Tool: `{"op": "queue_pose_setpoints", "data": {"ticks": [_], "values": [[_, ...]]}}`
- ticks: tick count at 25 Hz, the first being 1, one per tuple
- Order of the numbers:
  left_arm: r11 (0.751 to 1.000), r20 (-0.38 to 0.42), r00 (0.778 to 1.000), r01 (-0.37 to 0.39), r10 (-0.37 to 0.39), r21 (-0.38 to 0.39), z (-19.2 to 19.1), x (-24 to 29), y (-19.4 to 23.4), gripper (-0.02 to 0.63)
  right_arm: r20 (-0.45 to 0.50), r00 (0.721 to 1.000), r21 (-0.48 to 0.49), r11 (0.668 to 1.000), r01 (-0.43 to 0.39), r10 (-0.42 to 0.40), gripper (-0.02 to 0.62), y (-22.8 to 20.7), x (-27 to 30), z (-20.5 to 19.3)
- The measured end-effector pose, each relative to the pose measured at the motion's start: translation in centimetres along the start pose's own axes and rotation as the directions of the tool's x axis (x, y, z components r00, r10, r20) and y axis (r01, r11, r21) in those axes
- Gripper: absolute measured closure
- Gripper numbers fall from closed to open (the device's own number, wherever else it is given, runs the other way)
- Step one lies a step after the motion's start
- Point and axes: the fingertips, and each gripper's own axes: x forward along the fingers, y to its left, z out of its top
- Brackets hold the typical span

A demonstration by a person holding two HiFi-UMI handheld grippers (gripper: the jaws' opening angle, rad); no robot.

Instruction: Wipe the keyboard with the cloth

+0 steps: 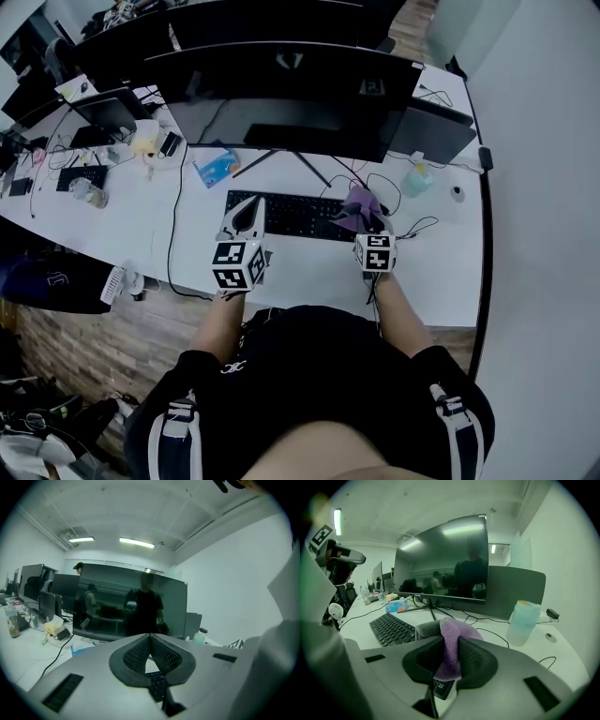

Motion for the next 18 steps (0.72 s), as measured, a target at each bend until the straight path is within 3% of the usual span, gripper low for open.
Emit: {"op": "queue_pose_setpoints", "data": {"ticks": [10,18], "values": [[1.0,-0.008,1.0,-0.017,0.017,-0.001,-0.5,-1.1,0.9,0.593,-0.08,0.997,0.024,1.0,0.008,-0.006,0.506,0.0,1.2,-3.5],[0.999,-0.006,0.999,-0.043,0.043,-0.01,-0.6,-2.8,2.6,0.592,-0.137,0.99,-0.06,0.997,0.038,-0.046,0.512,1.1,2.4,-5.1]]}}
